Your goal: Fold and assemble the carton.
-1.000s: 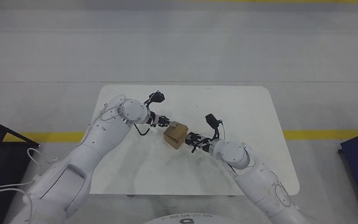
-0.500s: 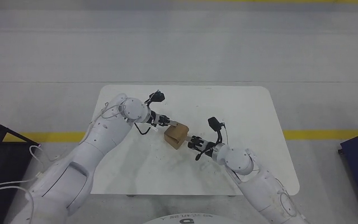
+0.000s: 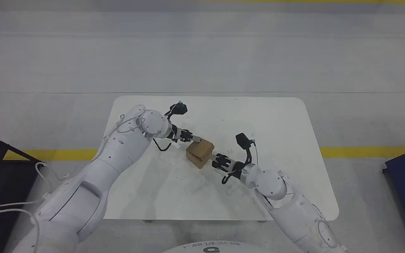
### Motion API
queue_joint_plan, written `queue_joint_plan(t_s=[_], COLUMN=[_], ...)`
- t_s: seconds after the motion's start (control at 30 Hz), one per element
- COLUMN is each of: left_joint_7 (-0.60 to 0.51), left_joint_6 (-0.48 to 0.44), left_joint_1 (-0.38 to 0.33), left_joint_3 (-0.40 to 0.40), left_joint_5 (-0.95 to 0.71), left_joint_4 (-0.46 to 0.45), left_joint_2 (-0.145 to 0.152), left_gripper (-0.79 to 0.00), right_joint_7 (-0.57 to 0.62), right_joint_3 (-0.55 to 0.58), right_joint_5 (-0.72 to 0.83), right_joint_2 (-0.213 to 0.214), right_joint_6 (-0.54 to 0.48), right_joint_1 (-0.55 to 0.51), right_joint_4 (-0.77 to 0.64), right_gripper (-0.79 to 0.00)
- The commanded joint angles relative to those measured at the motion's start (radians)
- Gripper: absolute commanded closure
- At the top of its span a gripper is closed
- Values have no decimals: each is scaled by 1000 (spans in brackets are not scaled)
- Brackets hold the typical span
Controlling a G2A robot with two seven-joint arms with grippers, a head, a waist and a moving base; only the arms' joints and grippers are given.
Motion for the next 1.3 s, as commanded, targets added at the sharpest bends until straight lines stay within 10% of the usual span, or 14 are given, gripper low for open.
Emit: queue_joint_plan(t_s=[0.0, 1.27], left_joint_7=[-2, -2], left_joint_6=[2, -5], left_joint_1=[-2, 7], left_joint_3=[1, -21], left_joint_5=[0, 30], left_joint_4=[4, 5], left_joint_2=[-2, -10], left_gripper=[-739, -714], right_joint_7=[6, 27], right_joint_3=[-3, -63], right_joint_5=[-7, -2], right_joint_2=[0, -13], right_joint_6=[12, 109], right_joint_1=[3, 101], right_joint_4=[-1, 51], right_gripper=[-225, -252])
